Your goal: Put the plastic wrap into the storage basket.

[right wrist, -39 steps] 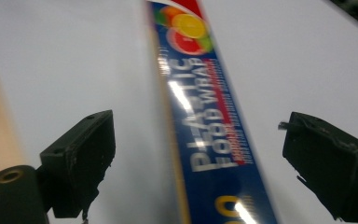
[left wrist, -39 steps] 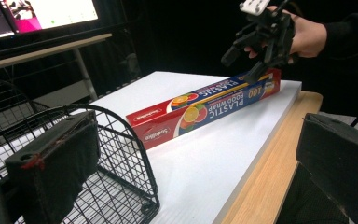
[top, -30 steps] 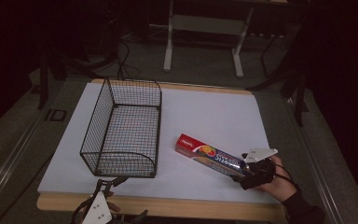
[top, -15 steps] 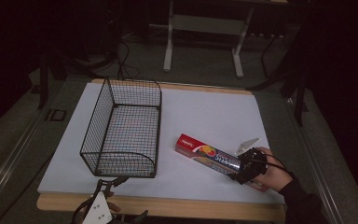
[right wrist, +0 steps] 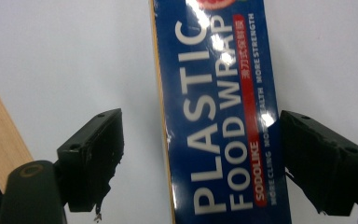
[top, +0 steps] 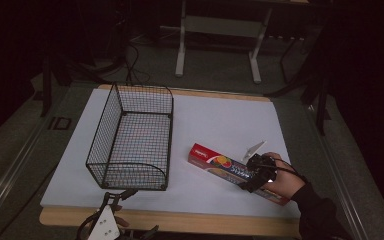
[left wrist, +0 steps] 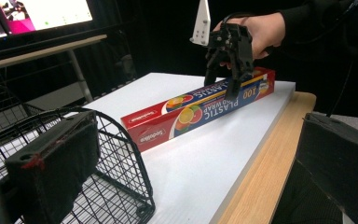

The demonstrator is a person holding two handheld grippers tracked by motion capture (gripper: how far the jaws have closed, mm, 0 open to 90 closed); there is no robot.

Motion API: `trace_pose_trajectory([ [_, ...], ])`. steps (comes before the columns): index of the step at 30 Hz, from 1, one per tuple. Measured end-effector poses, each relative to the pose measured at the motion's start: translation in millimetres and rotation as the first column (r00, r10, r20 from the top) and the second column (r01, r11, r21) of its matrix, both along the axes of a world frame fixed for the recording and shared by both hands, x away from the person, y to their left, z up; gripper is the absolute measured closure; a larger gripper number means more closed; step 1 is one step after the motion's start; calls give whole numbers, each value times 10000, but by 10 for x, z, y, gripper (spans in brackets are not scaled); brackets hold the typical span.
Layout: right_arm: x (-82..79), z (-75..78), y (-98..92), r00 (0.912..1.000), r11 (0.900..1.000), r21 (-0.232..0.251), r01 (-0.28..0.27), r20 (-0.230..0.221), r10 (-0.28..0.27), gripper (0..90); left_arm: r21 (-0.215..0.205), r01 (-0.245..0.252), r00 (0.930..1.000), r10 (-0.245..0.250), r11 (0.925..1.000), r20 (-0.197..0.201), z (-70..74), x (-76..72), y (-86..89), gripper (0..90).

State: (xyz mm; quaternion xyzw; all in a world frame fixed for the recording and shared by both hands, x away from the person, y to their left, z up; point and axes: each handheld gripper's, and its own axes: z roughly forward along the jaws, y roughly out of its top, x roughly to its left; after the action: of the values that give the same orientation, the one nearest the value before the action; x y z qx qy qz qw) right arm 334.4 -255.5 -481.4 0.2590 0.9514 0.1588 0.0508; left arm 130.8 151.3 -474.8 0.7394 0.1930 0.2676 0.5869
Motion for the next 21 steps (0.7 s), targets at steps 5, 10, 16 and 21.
trace_pose_trajectory([
  [5,35,-6,58,9998,9992,-383,-88,-184,81,160,4,-5,10000,5,10000,23,1,-1,0,2],
  [10,80,-18,122,9995,9978,-649,-123,-295,104,181,9,6,10000,-7,10000,21,1,-3,-3,2],
  [16,129,-46,233,9992,9939,-1085,-187,-370,148,209,4,24,10000,-24,10000,16,2,-3,-2,2],
  [21,180,-48,282,9983,9886,-1494,-159,-583,73,255,-9,56,10000,-56,10000,14,1,-1,1,2],
])
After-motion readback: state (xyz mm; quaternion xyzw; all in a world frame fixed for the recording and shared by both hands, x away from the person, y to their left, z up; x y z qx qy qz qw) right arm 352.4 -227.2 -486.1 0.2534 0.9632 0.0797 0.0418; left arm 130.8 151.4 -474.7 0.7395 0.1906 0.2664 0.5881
